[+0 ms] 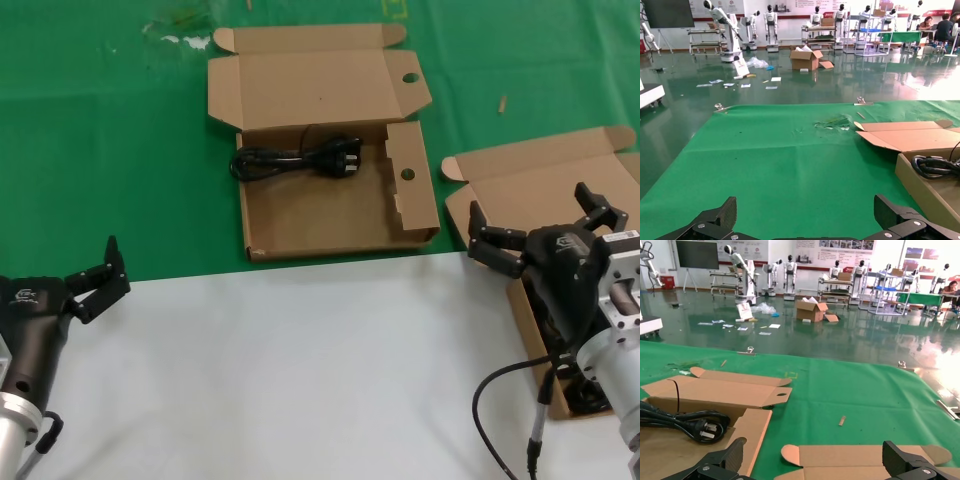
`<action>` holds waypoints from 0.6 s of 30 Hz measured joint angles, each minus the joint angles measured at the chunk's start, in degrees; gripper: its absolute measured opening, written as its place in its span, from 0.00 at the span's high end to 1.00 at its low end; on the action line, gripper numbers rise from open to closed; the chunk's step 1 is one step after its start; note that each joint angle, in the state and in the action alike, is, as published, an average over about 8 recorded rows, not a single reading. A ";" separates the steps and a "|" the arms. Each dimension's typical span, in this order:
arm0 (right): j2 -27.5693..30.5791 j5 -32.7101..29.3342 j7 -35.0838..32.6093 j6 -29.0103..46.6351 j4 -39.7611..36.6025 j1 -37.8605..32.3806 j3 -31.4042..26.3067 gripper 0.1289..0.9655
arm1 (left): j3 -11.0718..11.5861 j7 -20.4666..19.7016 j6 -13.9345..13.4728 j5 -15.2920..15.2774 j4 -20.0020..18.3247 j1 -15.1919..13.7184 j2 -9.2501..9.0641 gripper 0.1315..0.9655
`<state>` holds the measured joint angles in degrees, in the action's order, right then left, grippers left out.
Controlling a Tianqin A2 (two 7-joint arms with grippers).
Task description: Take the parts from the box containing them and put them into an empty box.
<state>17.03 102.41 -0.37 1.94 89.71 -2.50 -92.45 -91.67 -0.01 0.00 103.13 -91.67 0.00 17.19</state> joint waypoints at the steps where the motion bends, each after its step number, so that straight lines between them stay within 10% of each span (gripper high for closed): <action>1: 0.01 0.03 0.02 -0.07 0.07 0.09 0.03 0.00 | 0.00 0.00 0.00 0.00 0.00 0.00 0.00 0.00; 18: 0.01 0.06 0.03 -0.15 0.15 0.19 0.06 0.00 | 0.00 0.00 0.00 0.00 0.00 0.00 0.00 0.00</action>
<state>17.04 102.47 -0.34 1.79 89.87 -2.30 -92.39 -91.67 0.00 0.00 103.13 -91.67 0.00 17.19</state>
